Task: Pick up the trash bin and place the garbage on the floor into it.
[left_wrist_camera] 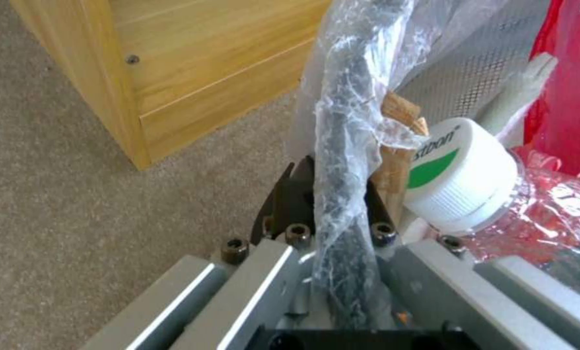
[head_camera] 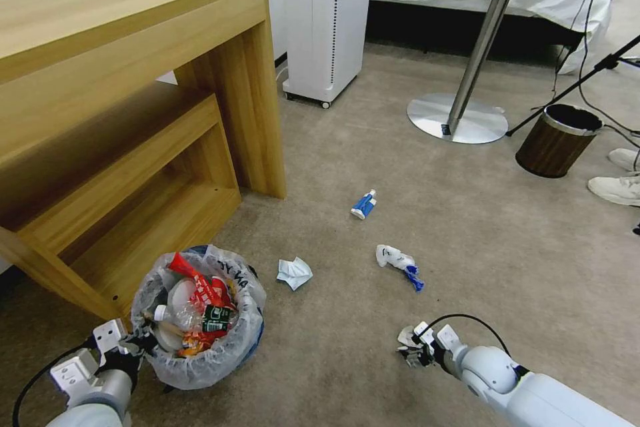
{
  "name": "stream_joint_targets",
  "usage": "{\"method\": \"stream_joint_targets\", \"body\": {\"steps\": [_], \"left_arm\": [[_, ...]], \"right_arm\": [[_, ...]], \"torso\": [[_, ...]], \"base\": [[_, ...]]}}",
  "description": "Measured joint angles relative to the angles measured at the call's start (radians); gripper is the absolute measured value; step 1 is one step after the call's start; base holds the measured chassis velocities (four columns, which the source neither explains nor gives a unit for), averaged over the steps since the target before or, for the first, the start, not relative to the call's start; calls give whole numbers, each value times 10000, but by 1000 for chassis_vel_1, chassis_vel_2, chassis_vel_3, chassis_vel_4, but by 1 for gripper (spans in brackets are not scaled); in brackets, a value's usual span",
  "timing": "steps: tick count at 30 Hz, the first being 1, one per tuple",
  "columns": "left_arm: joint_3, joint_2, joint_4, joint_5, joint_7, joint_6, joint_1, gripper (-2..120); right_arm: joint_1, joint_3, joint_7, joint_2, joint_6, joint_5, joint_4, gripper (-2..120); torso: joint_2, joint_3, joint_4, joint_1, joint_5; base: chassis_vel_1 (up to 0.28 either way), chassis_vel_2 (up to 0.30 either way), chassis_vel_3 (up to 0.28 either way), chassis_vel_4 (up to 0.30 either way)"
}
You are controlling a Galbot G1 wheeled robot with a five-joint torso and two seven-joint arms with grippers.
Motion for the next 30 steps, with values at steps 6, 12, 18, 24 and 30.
{"method": "stream_joint_targets", "body": {"steps": [6,12,18,24,30], "left_arm": [[23,-21,26,30,2,-52,2,1],[23,-18,27,31,6,-75,2,1],[17,-12,27,37,31,-122,45,1],[6,24,34,36,33,-126,33,1],[26,31,168,37,42,-126,-12,1]], "right_arm": [[-130,90,122,-35,223,-4,-14,59],[-230,142,200,-34,377,-26,-30,42],[-295,138,268,11,577,-73,-81,15],[-414,221,317,-23,720,-66,-39,0],[-599,677,280,-278,1462,305,491,0]], "torso": [[0,0,0,0,0],[0,0,0,0,0],[0,0,0,0,0],[0,0,0,0,1],[0,0,0,0,-2]], "base": [[0,0,0,0],[0,0,0,0],[0,0,0,0],[0,0,0,0],[0,0,0,0]]}}
